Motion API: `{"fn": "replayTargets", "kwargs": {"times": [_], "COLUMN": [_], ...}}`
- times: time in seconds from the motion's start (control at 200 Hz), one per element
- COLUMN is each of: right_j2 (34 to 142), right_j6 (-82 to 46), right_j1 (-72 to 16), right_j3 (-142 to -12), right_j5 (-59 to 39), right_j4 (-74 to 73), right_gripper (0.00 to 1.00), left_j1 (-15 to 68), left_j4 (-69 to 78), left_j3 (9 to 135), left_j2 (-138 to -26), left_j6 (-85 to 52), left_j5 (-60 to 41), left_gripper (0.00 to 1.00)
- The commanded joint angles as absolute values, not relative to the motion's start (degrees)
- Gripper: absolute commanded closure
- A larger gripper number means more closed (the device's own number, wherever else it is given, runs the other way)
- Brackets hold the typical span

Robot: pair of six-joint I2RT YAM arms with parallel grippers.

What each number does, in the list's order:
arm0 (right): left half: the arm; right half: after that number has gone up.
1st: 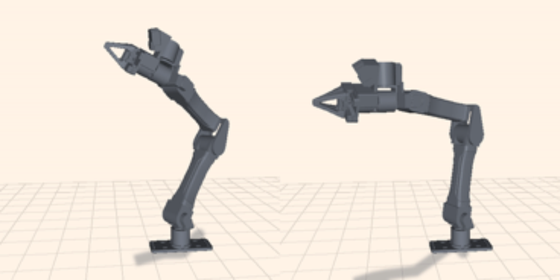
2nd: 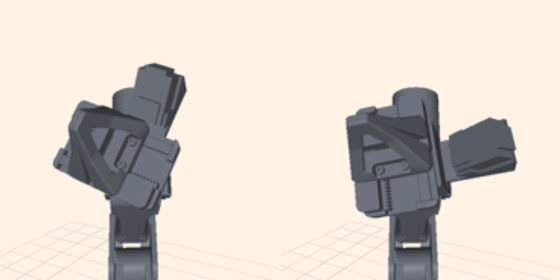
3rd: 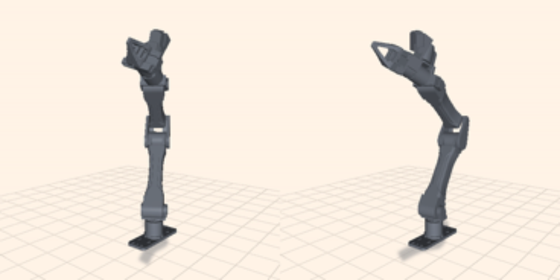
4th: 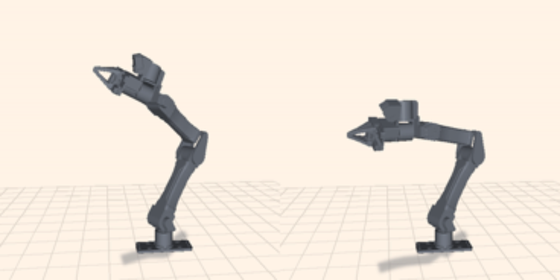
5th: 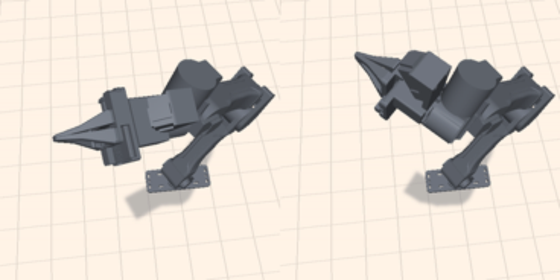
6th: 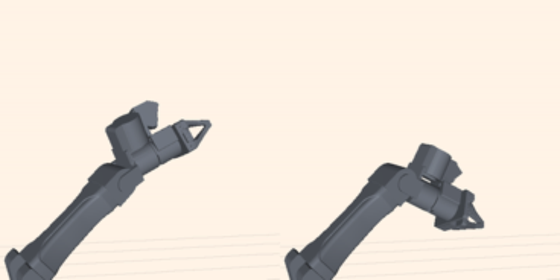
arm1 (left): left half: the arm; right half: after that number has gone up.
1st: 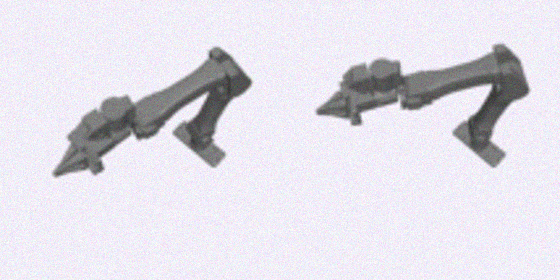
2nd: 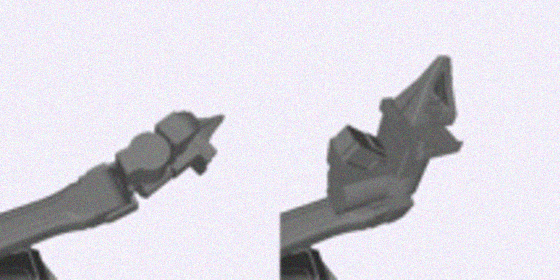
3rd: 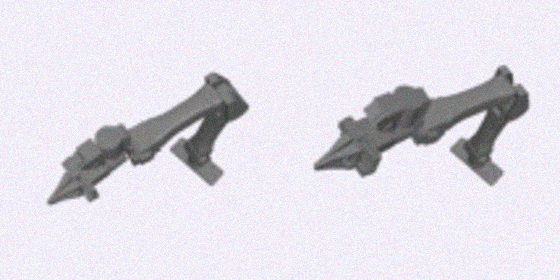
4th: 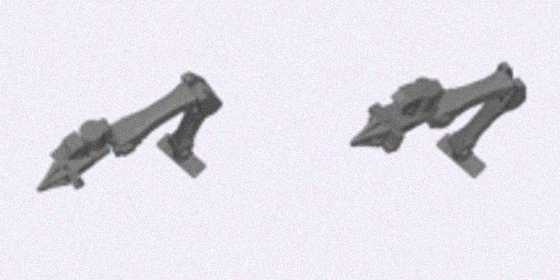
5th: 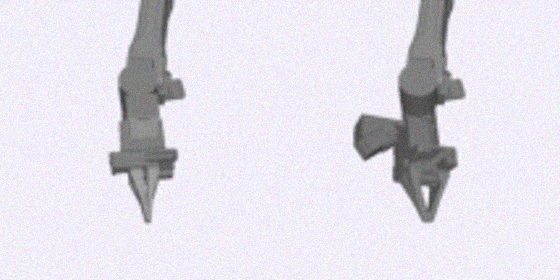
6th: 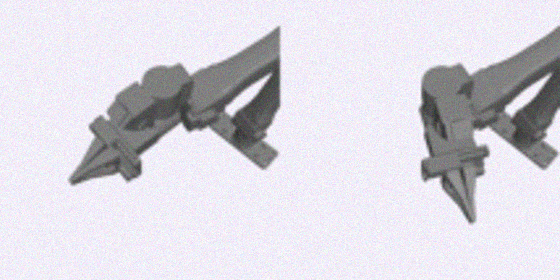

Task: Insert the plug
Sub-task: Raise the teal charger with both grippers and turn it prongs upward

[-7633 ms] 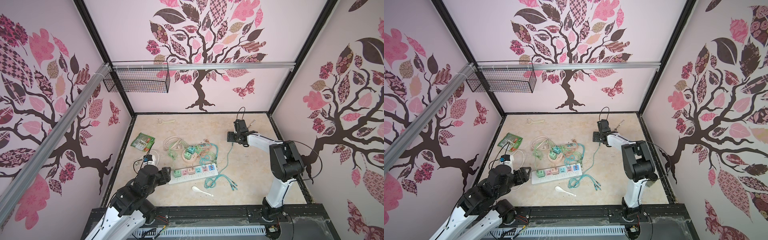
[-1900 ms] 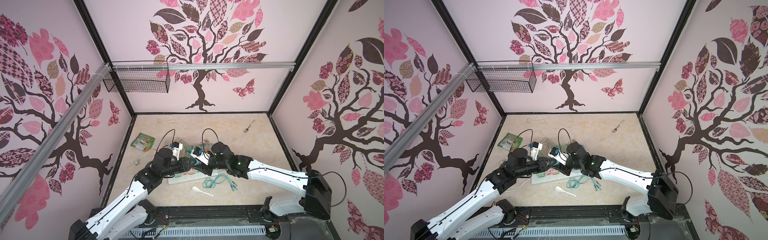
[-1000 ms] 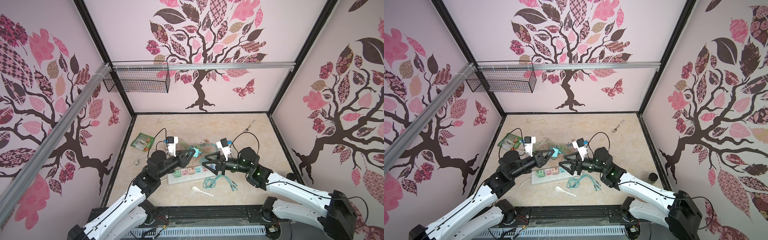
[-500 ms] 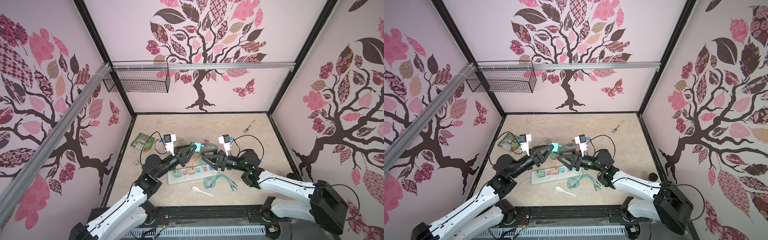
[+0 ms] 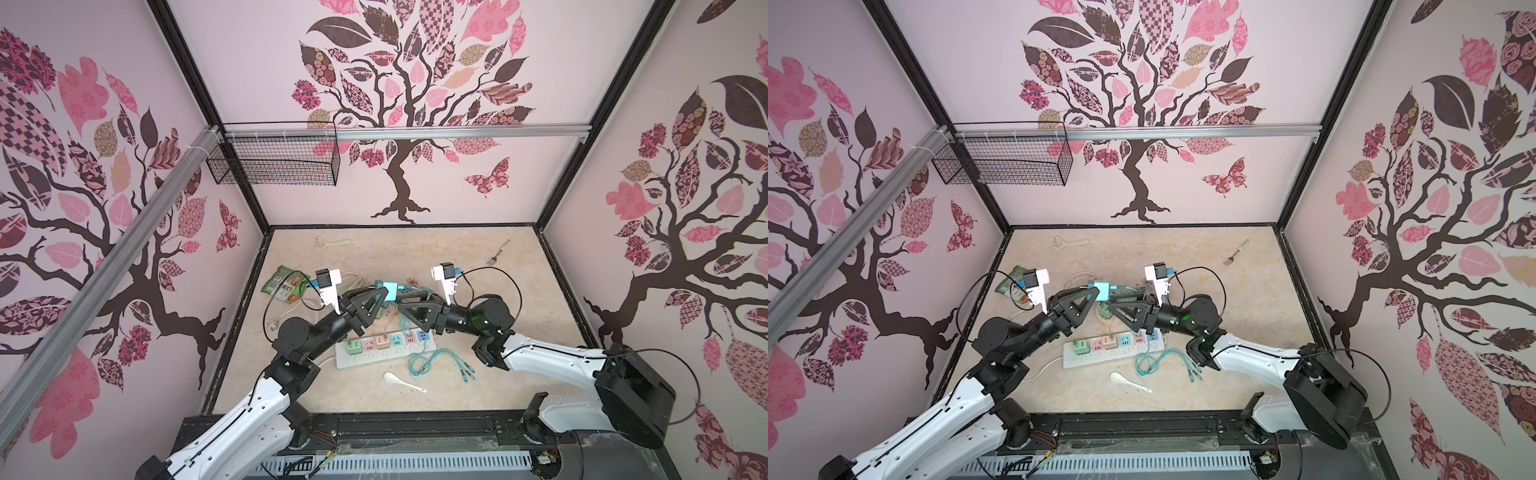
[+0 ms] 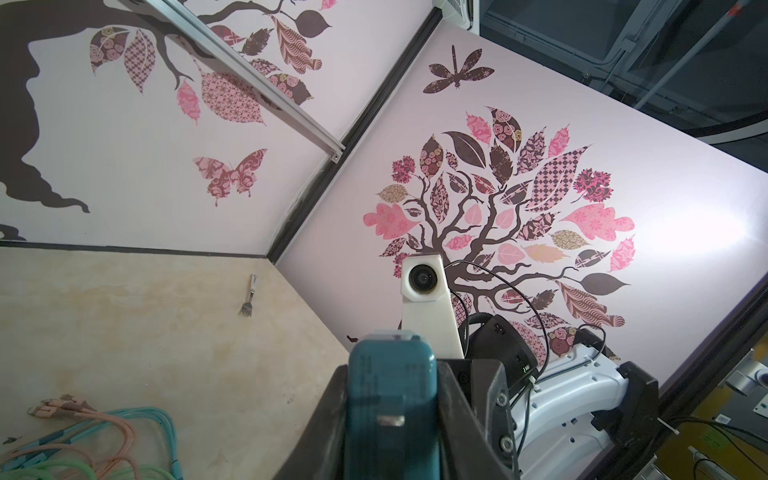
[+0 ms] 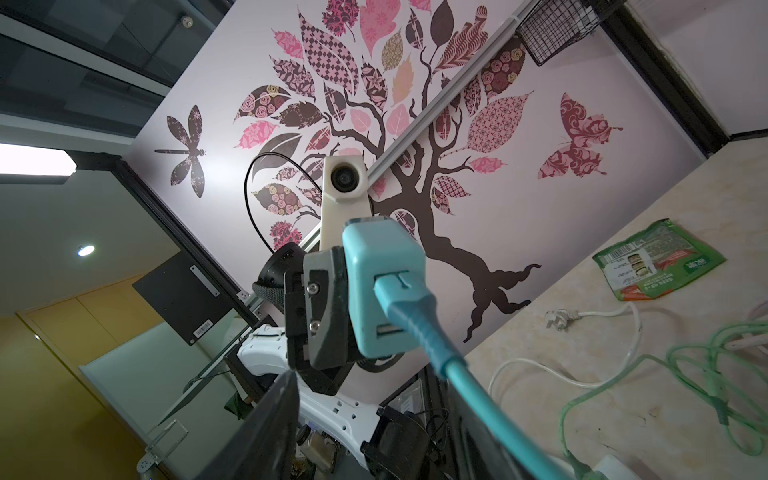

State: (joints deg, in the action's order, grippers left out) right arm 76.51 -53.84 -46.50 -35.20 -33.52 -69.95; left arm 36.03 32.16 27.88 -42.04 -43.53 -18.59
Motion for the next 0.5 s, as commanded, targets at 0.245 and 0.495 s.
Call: {"fn": "replayTargets", "kwargs": {"times": [0.245,0.495], "right_j2": [80.8,82.6], "right_j6": [-56.0,-56.2], "right_j1": [-47.4,-48.8], "right_j3": [-39.8,-41.5], "right_j5": [-32.1,-31.8], "right_j4": [-75.6,-77.6], "right_gripper": [0.46,0.49], "left_j1": [36.2,36.3], "left_j4": [35.8,35.8], "left_j3": [27.0,26.0], "left_j2": [-42.4,-41.9], "left_j6": [-43.3,-42.9], "left_j5": [-22.1,-22.1], "left_gripper": [1.00,1.00]}}
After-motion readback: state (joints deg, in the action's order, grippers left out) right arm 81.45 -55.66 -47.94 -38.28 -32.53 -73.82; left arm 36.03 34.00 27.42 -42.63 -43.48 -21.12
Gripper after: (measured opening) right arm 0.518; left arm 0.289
